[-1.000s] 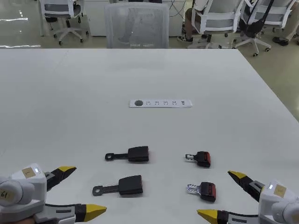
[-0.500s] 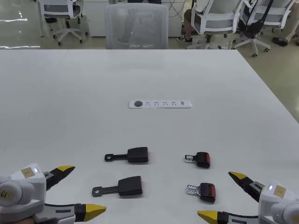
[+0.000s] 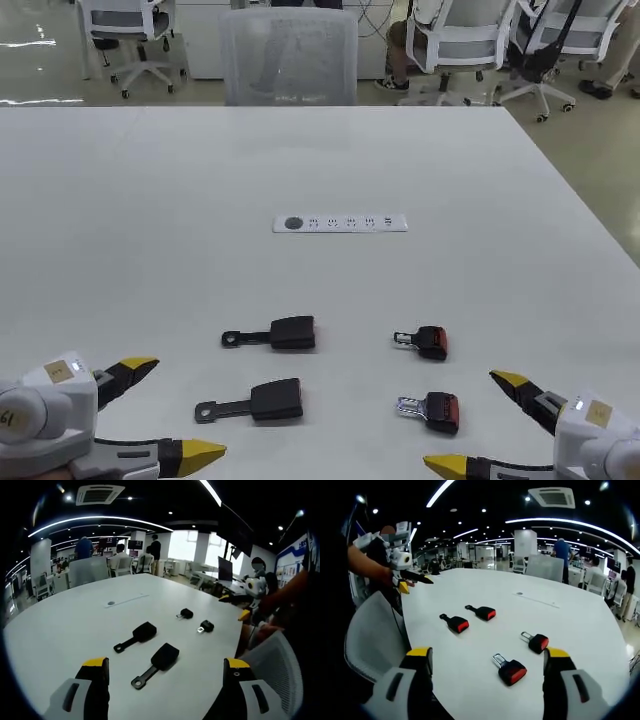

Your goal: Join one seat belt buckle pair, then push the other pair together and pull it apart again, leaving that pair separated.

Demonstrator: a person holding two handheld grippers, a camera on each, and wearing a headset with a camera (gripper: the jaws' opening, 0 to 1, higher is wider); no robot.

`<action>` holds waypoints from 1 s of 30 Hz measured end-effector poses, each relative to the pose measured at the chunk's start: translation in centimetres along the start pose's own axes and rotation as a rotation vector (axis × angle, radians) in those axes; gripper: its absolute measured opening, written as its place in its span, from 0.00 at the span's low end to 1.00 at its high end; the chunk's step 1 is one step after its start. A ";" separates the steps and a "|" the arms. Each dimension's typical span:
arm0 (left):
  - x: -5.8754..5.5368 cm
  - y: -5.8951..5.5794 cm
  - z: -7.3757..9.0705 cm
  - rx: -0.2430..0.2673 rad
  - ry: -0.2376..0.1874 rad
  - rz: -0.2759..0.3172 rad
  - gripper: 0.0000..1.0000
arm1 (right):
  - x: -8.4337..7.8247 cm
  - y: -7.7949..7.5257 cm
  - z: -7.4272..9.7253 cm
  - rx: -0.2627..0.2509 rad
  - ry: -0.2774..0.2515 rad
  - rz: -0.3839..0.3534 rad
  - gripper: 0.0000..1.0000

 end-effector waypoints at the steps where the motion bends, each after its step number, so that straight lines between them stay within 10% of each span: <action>1: 0.0 0.0 0.0 -0.001 -0.001 -0.001 0.96 | 0.0 0.0 0.0 0.000 0.000 -0.009 0.94; 30: 0.0 0.1 -0.2 -0.005 0.006 -0.006 0.96 | -0.3 -0.1 0.0 -0.008 0.001 -0.017 0.94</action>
Point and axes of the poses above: the centre of the closed fingertips' face, and the gripper's own axes: z roughly backward along the fingers, y roughly to its left, x roughly out of its top, the point moved 5 cm from there along z, roughly backward along the fingers, and after that the axes turned 8 degrees about -z, right-handed, at the moved point
